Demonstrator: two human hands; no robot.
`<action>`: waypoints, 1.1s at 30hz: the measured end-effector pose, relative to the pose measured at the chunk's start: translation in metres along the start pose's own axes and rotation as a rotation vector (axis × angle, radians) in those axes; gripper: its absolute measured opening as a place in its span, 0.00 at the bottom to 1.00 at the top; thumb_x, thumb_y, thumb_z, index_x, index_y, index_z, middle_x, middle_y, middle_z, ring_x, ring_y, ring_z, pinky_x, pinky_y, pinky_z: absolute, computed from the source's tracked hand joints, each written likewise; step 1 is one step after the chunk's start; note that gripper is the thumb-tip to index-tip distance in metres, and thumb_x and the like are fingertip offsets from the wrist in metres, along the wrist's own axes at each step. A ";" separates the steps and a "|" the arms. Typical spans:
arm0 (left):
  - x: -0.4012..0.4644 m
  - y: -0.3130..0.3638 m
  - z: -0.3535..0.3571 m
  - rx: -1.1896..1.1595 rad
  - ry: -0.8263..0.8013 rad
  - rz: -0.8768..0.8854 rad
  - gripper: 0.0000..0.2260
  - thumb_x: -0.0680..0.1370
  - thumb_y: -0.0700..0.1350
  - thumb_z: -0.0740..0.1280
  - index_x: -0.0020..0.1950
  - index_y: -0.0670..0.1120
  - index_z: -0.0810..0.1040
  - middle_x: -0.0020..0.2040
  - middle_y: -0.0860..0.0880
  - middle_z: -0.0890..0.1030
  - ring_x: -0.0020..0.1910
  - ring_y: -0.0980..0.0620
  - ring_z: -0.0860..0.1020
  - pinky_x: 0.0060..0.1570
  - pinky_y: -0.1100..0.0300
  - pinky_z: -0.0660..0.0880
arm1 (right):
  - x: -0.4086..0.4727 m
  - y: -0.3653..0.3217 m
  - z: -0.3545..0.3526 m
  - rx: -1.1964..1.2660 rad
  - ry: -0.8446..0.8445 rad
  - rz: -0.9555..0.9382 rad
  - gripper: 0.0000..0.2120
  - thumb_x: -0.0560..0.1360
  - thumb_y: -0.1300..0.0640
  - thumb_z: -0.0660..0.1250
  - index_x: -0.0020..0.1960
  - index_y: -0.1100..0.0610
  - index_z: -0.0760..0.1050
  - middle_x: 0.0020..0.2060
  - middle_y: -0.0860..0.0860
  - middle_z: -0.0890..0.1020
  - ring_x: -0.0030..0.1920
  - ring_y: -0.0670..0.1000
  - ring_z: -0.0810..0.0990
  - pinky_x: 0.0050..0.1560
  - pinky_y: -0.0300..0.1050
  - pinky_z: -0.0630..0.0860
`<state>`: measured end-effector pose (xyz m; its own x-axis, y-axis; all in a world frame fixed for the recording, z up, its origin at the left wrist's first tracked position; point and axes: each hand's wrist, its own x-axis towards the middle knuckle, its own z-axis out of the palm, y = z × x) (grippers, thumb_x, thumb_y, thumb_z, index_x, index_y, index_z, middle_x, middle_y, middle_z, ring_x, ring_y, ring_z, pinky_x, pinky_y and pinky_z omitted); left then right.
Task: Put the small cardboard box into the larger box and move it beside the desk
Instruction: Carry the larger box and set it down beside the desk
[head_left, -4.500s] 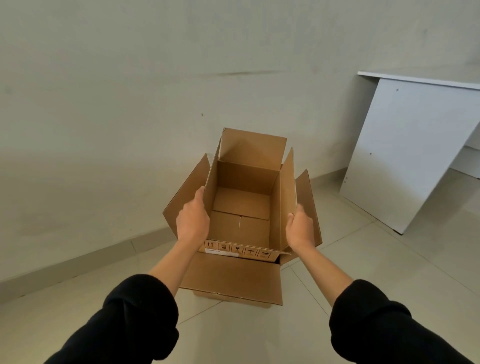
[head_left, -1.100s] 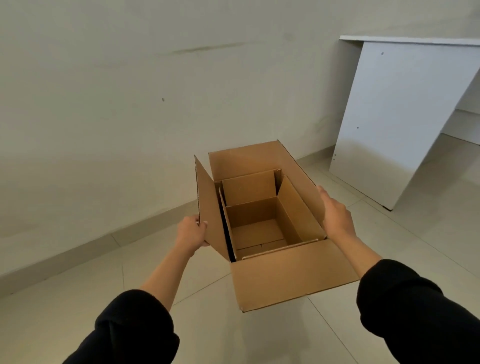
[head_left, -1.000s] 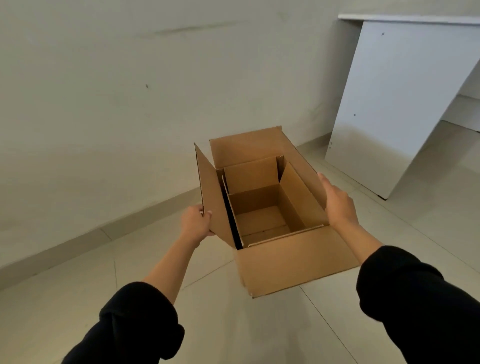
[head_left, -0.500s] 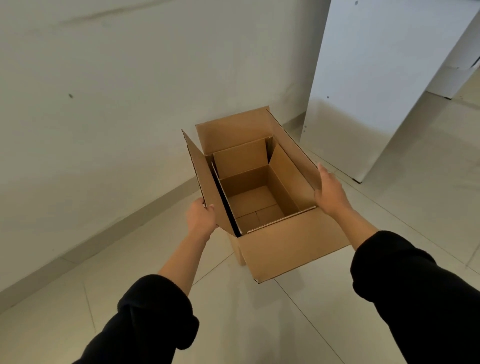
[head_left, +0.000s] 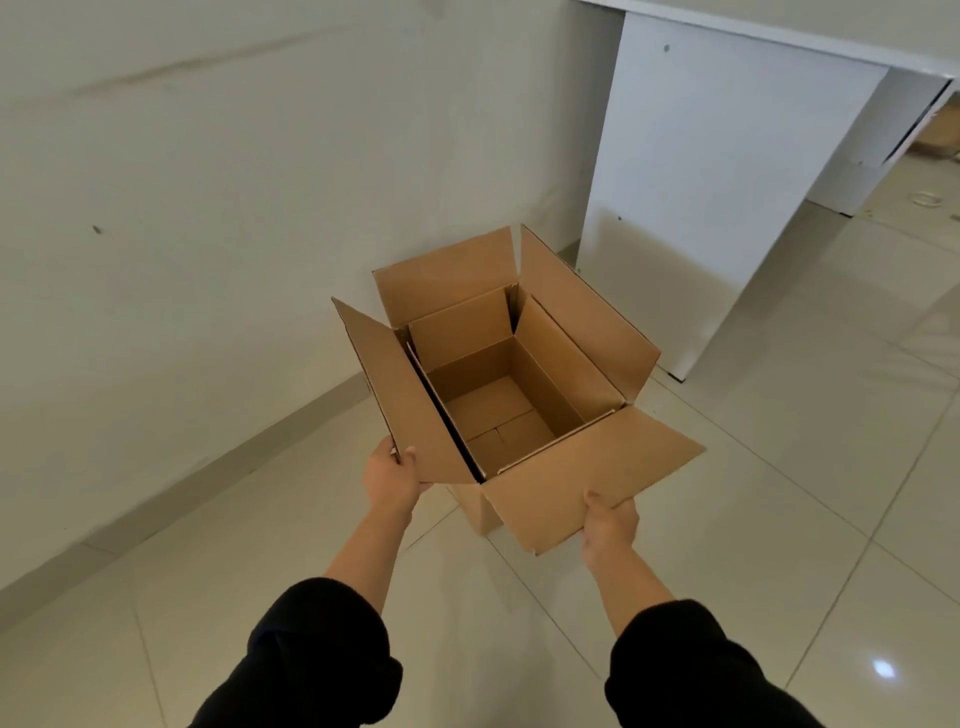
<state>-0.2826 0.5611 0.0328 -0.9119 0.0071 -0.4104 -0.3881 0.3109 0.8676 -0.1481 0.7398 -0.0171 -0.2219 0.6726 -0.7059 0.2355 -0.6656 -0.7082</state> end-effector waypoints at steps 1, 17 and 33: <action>-0.005 0.002 0.010 0.018 0.007 0.001 0.15 0.82 0.37 0.57 0.69 0.41 0.70 0.61 0.38 0.78 0.56 0.38 0.79 0.50 0.47 0.81 | 0.003 -0.013 0.001 -0.033 0.011 -0.042 0.23 0.75 0.67 0.67 0.68 0.58 0.69 0.64 0.59 0.77 0.62 0.60 0.76 0.66 0.58 0.72; -0.011 0.019 0.130 0.032 0.095 -0.044 0.15 0.81 0.38 0.59 0.68 0.41 0.71 0.60 0.38 0.80 0.55 0.38 0.80 0.50 0.44 0.82 | 0.073 -0.143 0.008 -0.533 0.127 -0.214 0.20 0.79 0.66 0.60 0.70 0.66 0.64 0.65 0.66 0.74 0.63 0.65 0.75 0.62 0.57 0.74; 0.069 0.058 0.195 0.159 0.003 -0.019 0.18 0.80 0.41 0.60 0.71 0.42 0.68 0.64 0.40 0.78 0.60 0.39 0.78 0.55 0.42 0.80 | 0.122 -0.217 0.069 -0.677 0.257 -0.241 0.14 0.79 0.69 0.56 0.63 0.68 0.70 0.59 0.67 0.77 0.58 0.65 0.78 0.57 0.56 0.78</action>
<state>-0.3421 0.7652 -0.0001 -0.9050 -0.0029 -0.4255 -0.3795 0.4576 0.8041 -0.2915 0.9445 0.0498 -0.1329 0.8833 -0.4497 0.7556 -0.2033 -0.6227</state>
